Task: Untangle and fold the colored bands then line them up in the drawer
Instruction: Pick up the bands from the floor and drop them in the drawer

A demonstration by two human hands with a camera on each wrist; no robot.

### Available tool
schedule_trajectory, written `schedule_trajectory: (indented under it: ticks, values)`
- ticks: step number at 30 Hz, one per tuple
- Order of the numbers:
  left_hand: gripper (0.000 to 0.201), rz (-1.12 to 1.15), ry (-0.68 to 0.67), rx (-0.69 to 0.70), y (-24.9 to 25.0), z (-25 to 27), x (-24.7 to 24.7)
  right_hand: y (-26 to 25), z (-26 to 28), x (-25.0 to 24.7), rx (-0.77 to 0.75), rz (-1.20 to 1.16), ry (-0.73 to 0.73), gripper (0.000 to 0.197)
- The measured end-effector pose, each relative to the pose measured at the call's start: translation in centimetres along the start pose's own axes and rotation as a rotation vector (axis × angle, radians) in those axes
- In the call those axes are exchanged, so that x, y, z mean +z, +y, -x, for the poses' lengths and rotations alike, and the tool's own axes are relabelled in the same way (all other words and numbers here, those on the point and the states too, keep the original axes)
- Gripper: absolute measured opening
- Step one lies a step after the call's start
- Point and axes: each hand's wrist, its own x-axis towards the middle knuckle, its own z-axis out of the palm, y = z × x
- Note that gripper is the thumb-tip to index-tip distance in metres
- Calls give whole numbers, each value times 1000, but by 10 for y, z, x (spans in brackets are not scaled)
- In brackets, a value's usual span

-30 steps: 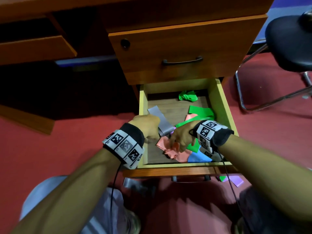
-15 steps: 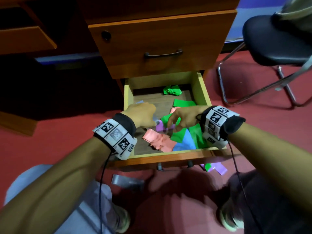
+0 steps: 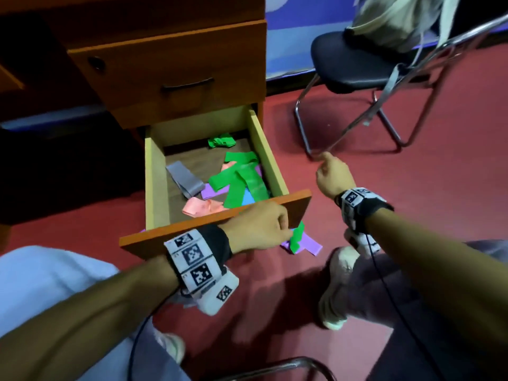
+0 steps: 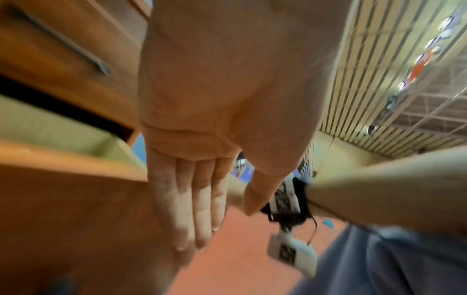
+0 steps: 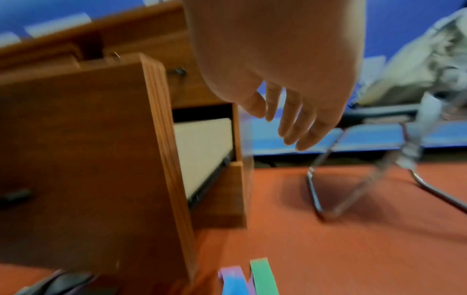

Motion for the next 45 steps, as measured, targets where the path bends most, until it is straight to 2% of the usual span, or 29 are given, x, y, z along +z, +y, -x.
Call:
schedule_trajectory:
  ticks: [2,3,6,9,11,15,18,20,22,23,26,27,30,34,37,39,40,42,44,45]
  values:
    - [24,-111,-184,-67,-9,-9,48,43,8,28,188,33,-107,43]
    - [32,-173,-286,-111,-19,-13,70,60,13,45,259,81,-207,52]
    - [47,-267,-512,-236,-53,-25,123,100,31,102,292,248,-496,83]
    - [56,-270,-539,-329,-87,-38,161,126,43,161,267,312,-692,97]
    - [61,-281,-515,-379,-106,-50,185,134,43,194,241,313,-726,107]
    - [59,-333,-478,-436,-135,-63,221,133,35,226,250,281,-748,100]
    - [57,-389,-466,-458,-150,-71,237,134,20,245,262,229,-768,86]
    - [58,-404,-444,-461,-158,-78,243,141,8,256,287,214,-771,93]
    - [62,-392,-418,-492,-166,-88,246,147,5,262,288,209,-793,102]
    - [63,-387,-407,-509,-171,-93,246,150,6,264,278,238,-779,97]
    - [70,-389,-391,-545,-179,-103,246,156,13,274,255,297,-672,49]
    - [71,-390,-394,-555,-181,-107,247,155,17,273,259,306,-707,44]
    - [74,-388,-412,-576,-184,-115,246,162,26,283,203,244,-766,49]
    - [76,-361,-396,-587,-184,-118,245,149,34,268,261,83,-656,37]
    - [71,-342,-355,-572,-179,-114,241,137,33,255,246,145,-622,43]
    - [62,-351,-347,-556,-174,-110,234,122,40,229,243,149,-672,37]
    - [59,-347,-344,-551,-171,-107,230,112,44,214,243,128,-731,30]
    - [61,-334,-344,-541,-166,-102,220,93,51,189,200,102,-894,30]
    - [65,-328,-334,-532,-159,-96,206,75,51,173,123,272,-1015,29]
    - [68,-313,-320,-524,-155,-91,199,71,51,170,72,376,-1028,37]
